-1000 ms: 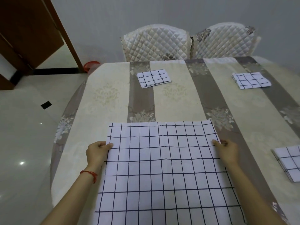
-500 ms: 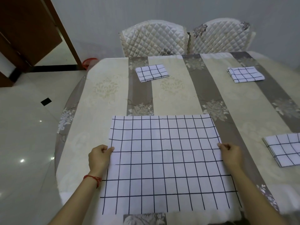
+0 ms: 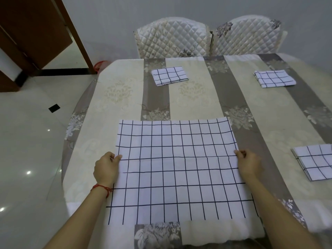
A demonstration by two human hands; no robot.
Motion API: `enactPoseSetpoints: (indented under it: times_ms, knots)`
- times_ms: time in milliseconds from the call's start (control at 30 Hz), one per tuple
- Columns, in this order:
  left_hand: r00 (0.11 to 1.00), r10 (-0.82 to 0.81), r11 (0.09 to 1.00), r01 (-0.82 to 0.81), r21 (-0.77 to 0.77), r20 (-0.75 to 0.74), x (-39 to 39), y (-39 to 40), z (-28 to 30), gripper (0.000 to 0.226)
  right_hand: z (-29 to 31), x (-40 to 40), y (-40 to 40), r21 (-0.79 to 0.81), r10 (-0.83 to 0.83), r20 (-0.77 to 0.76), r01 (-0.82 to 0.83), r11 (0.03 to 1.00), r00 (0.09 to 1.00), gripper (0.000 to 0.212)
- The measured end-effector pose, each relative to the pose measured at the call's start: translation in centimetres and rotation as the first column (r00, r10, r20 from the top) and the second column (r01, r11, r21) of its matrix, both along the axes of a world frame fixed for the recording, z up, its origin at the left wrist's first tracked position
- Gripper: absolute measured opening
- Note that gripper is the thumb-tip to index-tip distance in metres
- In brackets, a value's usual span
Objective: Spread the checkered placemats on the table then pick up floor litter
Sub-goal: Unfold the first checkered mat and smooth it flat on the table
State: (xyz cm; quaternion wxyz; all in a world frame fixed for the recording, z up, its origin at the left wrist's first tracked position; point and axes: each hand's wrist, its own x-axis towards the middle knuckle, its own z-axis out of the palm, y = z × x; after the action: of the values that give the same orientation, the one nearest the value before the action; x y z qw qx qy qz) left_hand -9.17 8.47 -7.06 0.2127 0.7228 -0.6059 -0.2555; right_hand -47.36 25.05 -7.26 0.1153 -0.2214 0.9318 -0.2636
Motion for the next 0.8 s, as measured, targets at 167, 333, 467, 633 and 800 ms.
enactPoseSetpoints:
  times_ms: [167, 333, 467, 633, 800]
  knots:
    - [0.99, -0.016, 1.0, 0.017, -0.004, 0.138, 0.0, 0.8, 0.8, 0.031, 0.6, 0.7, 0.2, 0.082, -0.022, -0.121, 0.032, 0.996, 0.992, 0.035]
    - [0.942, -0.095, 0.977, 0.151, -0.152, 0.323, -1.8, 2.9, 1.7, 0.039, 1.5, 3.8, -0.8, -0.011, 0.038, -0.294, -0.043, 0.999, 0.955, 0.047]
    - [0.83, -0.434, 0.838, 0.515, -0.181, 0.35, -8.8, 4.8, 1.9, 0.012, 0.9, 10.5, -4.0, -0.047, 0.506, -0.327, -0.549, 0.834, 0.798, 0.05]
    - [0.619, -0.672, 0.688, 0.725, 0.035, 0.405, -12.0, 6.0, -2.1, 0.056, -2.1, 14.1, -5.2, 0.23, 0.754, -0.135, -0.72, 0.655, 0.643, 0.087]
    - [0.628, -0.607, 0.745, 0.664, 0.073, 0.487, -10.7, 5.3, -3.5, 0.066, -2.0, 13.2, -4.9, 0.277, 0.7, -0.088, -0.657, 0.701, 0.709, 0.074]
